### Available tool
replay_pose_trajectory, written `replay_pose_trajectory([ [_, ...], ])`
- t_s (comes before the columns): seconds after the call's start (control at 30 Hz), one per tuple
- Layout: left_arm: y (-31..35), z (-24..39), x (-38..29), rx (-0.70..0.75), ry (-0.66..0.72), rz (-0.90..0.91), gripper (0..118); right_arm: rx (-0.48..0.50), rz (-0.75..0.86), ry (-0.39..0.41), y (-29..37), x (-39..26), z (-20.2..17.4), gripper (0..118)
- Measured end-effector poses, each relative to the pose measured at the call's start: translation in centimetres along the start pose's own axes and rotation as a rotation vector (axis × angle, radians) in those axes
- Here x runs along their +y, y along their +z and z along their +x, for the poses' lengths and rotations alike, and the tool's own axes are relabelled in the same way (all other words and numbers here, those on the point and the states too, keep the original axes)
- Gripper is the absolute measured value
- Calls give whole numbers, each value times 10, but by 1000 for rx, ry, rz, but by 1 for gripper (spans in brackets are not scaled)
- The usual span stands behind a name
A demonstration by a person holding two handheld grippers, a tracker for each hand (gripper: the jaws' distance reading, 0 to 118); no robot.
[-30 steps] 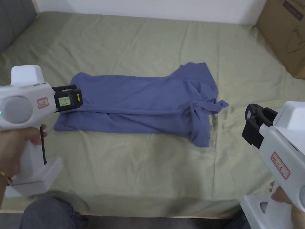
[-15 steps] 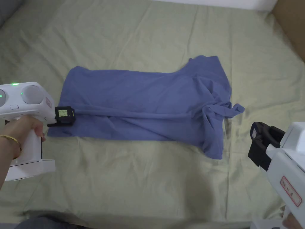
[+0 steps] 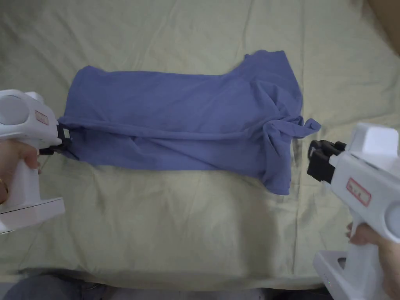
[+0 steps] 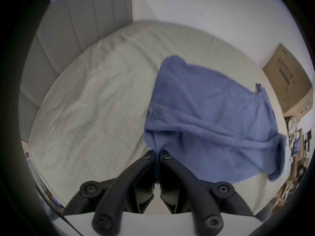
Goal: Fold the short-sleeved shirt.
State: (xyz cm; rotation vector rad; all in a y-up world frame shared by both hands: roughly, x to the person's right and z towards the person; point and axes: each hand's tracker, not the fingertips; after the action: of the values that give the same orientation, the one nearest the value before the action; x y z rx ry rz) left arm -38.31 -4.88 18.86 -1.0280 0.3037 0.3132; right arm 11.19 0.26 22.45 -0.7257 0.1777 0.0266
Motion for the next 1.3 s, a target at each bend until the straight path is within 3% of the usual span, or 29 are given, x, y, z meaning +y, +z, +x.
replay_pose_trajectory([
  [0.03, 7, -1, 1, -17, 18, 10, 2, 2, -47, -2, -15, 2, 5, 84],
  [0.07, 13, -2, 2, -27, 25, 16, 2, 23, -102, 14, -29, 3, 7, 103],
  [0.1, 17, -3, 4, -31, 32, 23, 2, 43, -147, 17, -43, 2, 9, 111],
  [0.33, 21, -5, 3, -20, 40, 29, 2, 29, -277, -35, -92, -13, 4, 110],
  [0.4, 18, -3, 0, -4, 41, 20, 2, 24, -330, -11, -106, -18, 2, 102],
  [0.43, 16, -3, -2, 3, 40, 15, 2, 1, -358, 3, -113, -20, 2, 91],
  [0.47, 15, -4, -3, 12, 42, 9, 2, -13, -355, 11, -117, -22, 3, 68],
  [0.5, 13, -5, -4, 17, 43, 5, 2, -15, -353, 9, -120, -23, 7, 23],
  [0.53, 12, -5, -5, 19, 44, 4, 2, -16, -359, -3, -122, -23, 12, 9],
  [0.67, 14, -6, -6, 42, 35, 10, 2, 16, -381, -28, -109, -12, 27, 7],
  [0.8, 35, -7, -1, 17, 46, 38, 2, 39, -290, 133, -69, 17, 35, 7],
  [0.93, 78, -8, -12, -40, 32, 105, 2, 59, -188, 197, -5, 43, 41, 7],
  [1.1, 114, -18, -64, -48, 11, 119, 2, 86, -145, 166, 40, 21, 53, 7],
  [1.3, 75, -36, -146, 25, 54, -23, 2, 87, -293, 118, 22, -62, 48, 7],
])
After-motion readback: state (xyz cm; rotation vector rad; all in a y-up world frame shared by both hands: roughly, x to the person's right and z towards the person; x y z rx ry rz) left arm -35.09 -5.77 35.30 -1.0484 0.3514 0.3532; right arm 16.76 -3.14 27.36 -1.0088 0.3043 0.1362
